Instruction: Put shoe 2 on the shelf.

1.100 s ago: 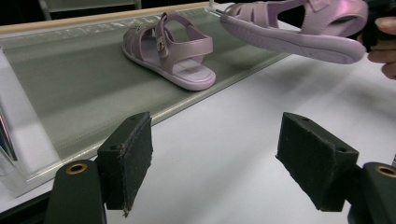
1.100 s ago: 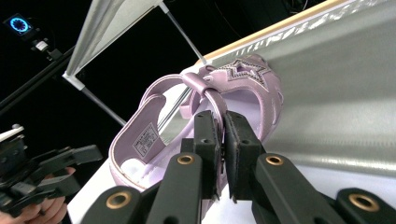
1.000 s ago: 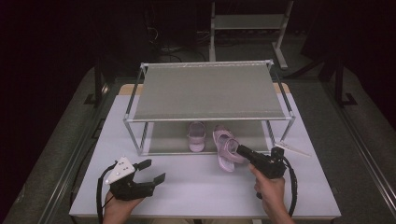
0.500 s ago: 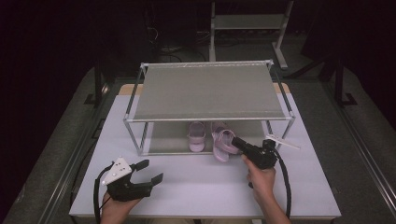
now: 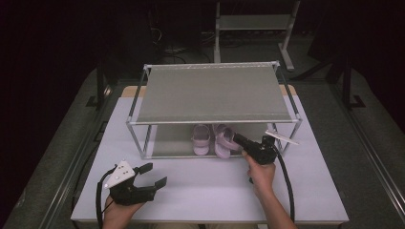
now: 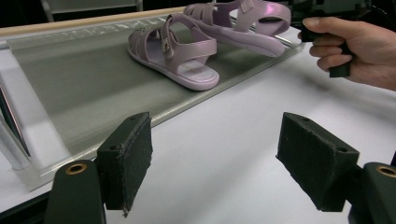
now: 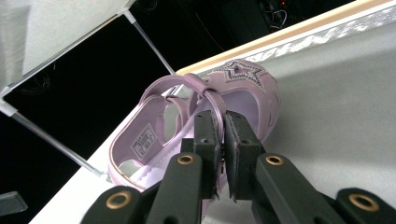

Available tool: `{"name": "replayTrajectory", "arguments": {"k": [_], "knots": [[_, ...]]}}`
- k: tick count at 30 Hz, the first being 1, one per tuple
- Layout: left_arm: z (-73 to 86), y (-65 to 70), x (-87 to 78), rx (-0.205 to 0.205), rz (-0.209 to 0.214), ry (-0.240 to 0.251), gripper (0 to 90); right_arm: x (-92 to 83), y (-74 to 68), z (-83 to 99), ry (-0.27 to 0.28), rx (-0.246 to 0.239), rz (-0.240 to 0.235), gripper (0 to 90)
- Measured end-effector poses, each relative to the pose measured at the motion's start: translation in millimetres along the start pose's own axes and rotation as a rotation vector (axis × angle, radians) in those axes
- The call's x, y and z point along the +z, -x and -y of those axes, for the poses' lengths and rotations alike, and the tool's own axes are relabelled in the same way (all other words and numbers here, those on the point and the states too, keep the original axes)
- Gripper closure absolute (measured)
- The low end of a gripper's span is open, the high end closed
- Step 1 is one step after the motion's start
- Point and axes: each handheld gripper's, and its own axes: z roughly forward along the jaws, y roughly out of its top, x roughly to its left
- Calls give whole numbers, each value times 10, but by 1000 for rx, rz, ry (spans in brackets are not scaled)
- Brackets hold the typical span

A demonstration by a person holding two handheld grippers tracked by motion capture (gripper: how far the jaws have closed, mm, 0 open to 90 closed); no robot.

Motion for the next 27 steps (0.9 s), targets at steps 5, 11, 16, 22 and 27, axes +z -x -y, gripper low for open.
{"name": "replayTrajectory", "arguments": {"k": [5, 11, 16, 22, 27], "knots": [[-2, -4, -3, 1, 1, 3, 259, 89, 36, 11, -15, -12, 28, 838], [-5, -6, -11, 1, 1, 5, 259, 152, 48, -32, -25, -25, 30, 838], [-4, 0, -11, 1, 3, 5, 259, 198, 104, -37, -25, -20, 42, 837], [-1, 1, 3, 0, 9, 0, 259, 229, 158, -35, -21, -15, 49, 838], [-2, 10, 7, 2, 11, 0, 259, 275, 172, -19, -12, -10, 53, 837]]}}
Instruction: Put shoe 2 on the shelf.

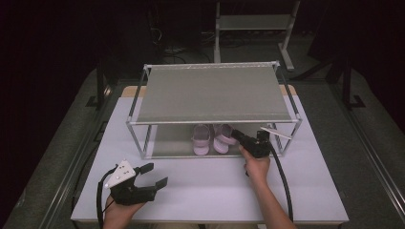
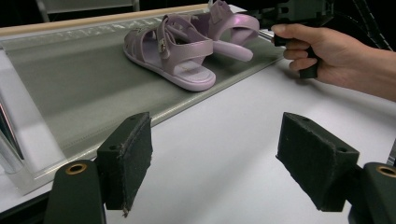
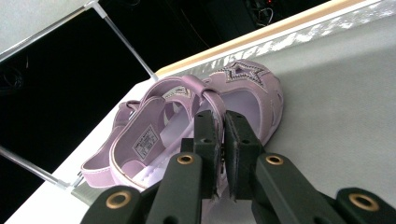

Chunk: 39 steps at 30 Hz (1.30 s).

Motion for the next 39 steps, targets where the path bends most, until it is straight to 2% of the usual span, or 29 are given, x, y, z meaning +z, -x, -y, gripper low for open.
{"name": "replayTrajectory", "arguments": {"k": [4, 5, 16, 23, 29, 39], "knots": [[-2, 4, 1, 0, 3, 2, 259, 2, -5, 4, 2, -7, 12, 837], [-4, 6, 0, 0, 4, 4, 259, -7, -1, 6, -3, -38, 16, 837], [-9, 4, -6, 0, 9, 5, 260, 42, -60, 71, -17, -68, 38, 826], [-9, 5, -13, 5, 12, 2, 260, 45, -65, 76, -13, -63, 34, 790], [-10, 9, -28, 5, 13, 5, 261, 46, -78, 77, 5, -42, 8, 705], [-2, 18, -43, 7, 16, 2, 262, -67, -110, 25, 10, -32, -6, 700]]}}
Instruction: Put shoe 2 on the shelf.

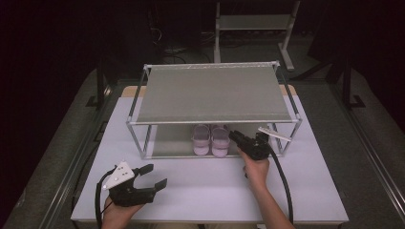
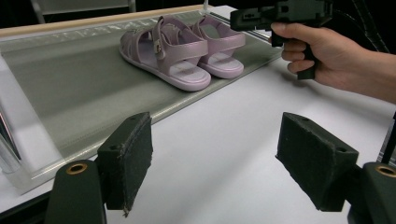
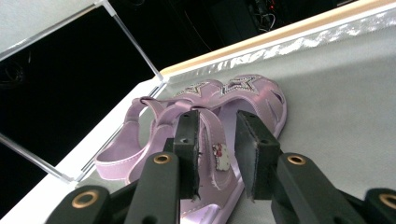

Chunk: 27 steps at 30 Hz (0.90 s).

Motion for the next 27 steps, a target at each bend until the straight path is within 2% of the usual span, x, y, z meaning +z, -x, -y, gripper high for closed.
{"name": "replayTrajectory", "arguments": {"k": [5, 16, 20, 25, 27], "knots": [[0, 5, -3, 2, 0, 0, 262, -60, -16, -24, -7, 11, -8, 694], [4, 3, -10, 4, -1, -4, 261, -195, -20, -64, -16, -13, -10, 653], [6, 1, -18, 4, -2, -3, 261, -224, -19, -70, -23, 3, -10, 633], [14, -2, -27, 3, -4, -5, 261, -255, -28, -64, -37, -1, -12, 610], [16, 0, -29, -2, -5, -5, 261, -289, -22, -40, -24, 15, -23, 608]]}}
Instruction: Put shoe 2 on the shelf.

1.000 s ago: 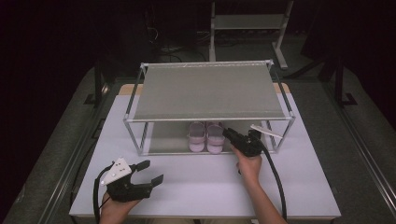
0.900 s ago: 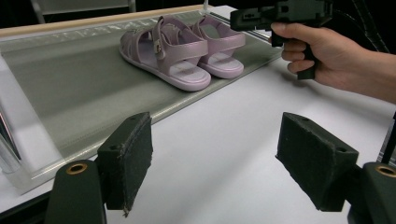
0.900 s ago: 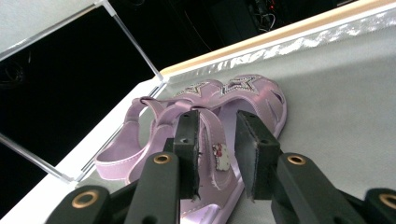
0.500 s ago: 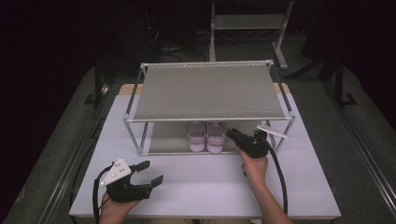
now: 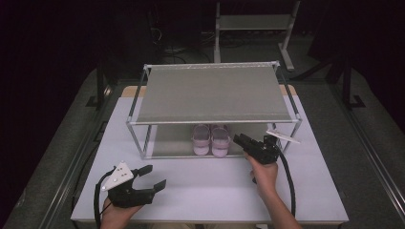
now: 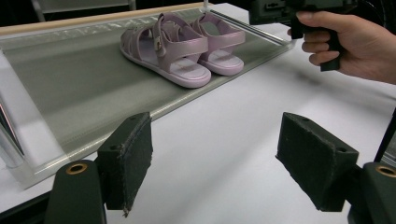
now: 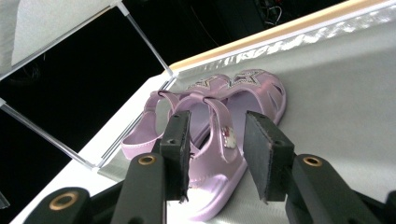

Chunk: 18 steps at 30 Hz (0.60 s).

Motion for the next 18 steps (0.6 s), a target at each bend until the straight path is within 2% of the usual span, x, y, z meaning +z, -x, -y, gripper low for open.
{"name": "replayTrajectory", "arguments": {"k": [4, 8, 10, 15, 18], "knots": [[-16, 16, 8, 1, -1, 0, 261, -64, 39, 51, -22, 1, 13, 587], [-16, 25, 46, 5, 3, -8, 260, -148, 75, 77, -20, 5, 19, 570], [-17, 29, 56, 15, 11, -21, 260, -185, 95, 86, -23, 2, 18, 558], [-15, 20, 64, 13, 15, -15, 260, -278, 104, 118, -42, 9, 9, 535], [-1, 19, 80, 20, 20, -30, 260, -349, 118, 143, -55, -5, 13, 527]]}}
